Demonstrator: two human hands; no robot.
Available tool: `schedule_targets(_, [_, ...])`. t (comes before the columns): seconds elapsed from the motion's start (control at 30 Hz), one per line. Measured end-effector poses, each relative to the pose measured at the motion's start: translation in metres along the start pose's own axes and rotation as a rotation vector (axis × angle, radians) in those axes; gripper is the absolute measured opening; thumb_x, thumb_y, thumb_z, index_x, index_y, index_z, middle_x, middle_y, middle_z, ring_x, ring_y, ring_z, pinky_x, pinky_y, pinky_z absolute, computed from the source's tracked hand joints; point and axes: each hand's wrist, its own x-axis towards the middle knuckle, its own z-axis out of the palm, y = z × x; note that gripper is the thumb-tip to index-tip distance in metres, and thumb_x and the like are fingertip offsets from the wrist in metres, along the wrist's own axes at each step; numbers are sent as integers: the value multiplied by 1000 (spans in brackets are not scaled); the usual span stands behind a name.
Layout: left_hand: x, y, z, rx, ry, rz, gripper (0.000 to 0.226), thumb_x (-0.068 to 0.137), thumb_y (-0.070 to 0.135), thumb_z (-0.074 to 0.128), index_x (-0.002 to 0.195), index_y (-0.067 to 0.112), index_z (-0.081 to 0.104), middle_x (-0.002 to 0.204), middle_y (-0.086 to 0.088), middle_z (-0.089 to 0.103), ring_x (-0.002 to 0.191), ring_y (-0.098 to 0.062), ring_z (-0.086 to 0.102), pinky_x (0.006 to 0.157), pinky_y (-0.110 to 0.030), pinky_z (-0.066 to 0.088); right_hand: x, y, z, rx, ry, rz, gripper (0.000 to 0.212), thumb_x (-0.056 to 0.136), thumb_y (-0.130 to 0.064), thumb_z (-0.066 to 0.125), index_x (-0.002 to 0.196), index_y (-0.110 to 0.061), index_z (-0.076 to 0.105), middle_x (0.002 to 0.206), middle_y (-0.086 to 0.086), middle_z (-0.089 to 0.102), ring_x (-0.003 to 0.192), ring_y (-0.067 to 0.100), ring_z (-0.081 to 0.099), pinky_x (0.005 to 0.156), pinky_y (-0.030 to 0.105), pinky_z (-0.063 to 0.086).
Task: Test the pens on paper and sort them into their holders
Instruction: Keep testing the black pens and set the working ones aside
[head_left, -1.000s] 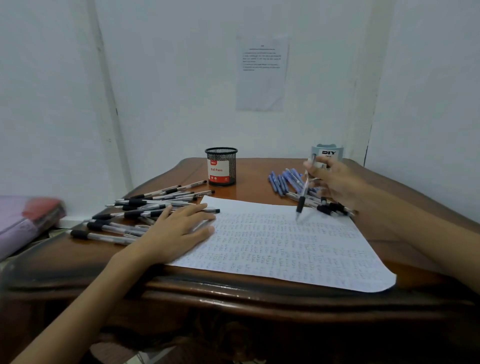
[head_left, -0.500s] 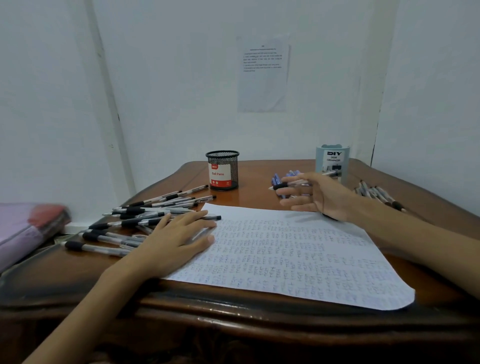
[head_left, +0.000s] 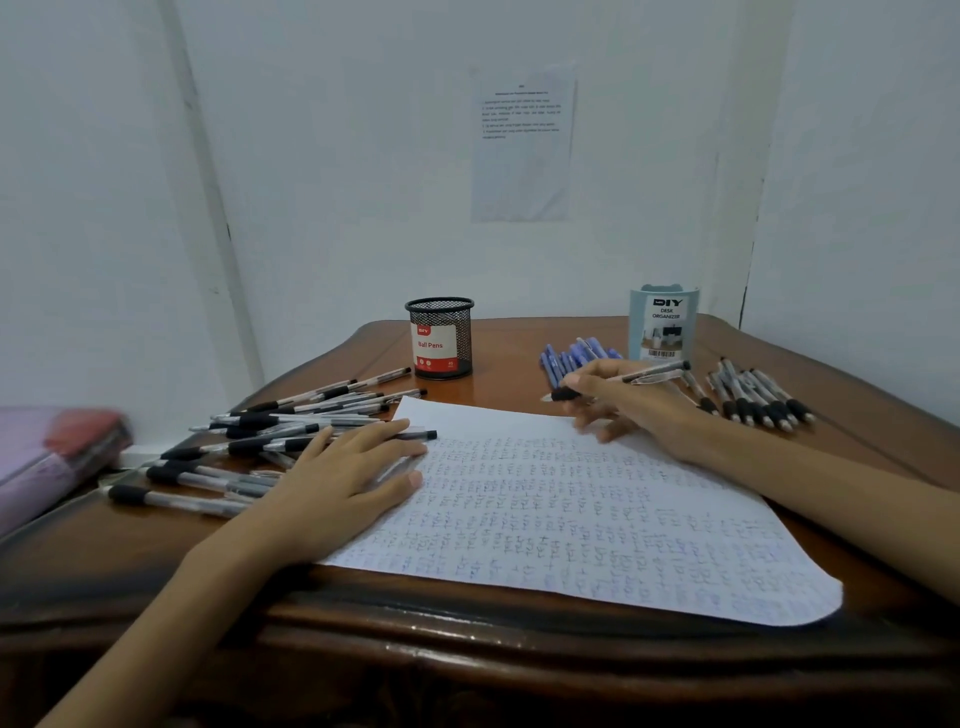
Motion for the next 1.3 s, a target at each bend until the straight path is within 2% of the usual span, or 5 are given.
schedule_targets(0.2, [0, 0, -1, 7, -8, -2, 118, 38, 95, -18, 138, 49, 24, 151, 26, 10, 126, 12, 5, 115, -38, -6, 2, 2, 5, -209, 124, -5, 42, 76, -33, 74, 52, -14, 44, 38, -4, 41, 34, 7, 34, 39, 17, 32])
schedule_targets(0.43, [1, 0, 0, 37, -8, -3, 120, 37, 94, -20, 139, 48, 23, 152, 24, 9, 139, 2, 8, 115, -38, -6, 7, 8, 3, -190, 168, -45, 43, 87, -14, 65, 54, -11, 38, 35, -5, 35, 30, 5, 31, 34, 15, 27])
schedule_targets(0.73, [1, 0, 0, 46, -20, -3, 120, 37, 94, -20, 139, 49, 22, 153, 23, 8, 140, 1, 7, 115, -38, -6, 8, 8, 4, -255, 149, -58, 40, 86, 3, 56, 55, -11, 35, 33, -12, 32, 30, 1, 31, 35, 13, 28])
schedule_targets(1.03, [1, 0, 0, 33, -20, -2, 119, 37, 94, -20, 139, 49, 22, 152, 24, 8, 127, 11, 3, 115, -37, -7, 7, 9, 3, -225, 198, -91, 39, 88, -3, 58, 55, -10, 40, 39, 1, 36, 30, 4, 32, 35, 15, 28])
schedule_targets(1.3, [0, 3, -2, 45, -32, -9, 123, 33, 94, -22, 139, 49, 20, 153, 24, 6, 140, 1, 6, 114, -36, -8, 9, 9, 3, -279, 189, -80, 38, 88, -2, 57, 55, -10, 40, 47, 7, 36, 32, 5, 33, 35, 14, 29])
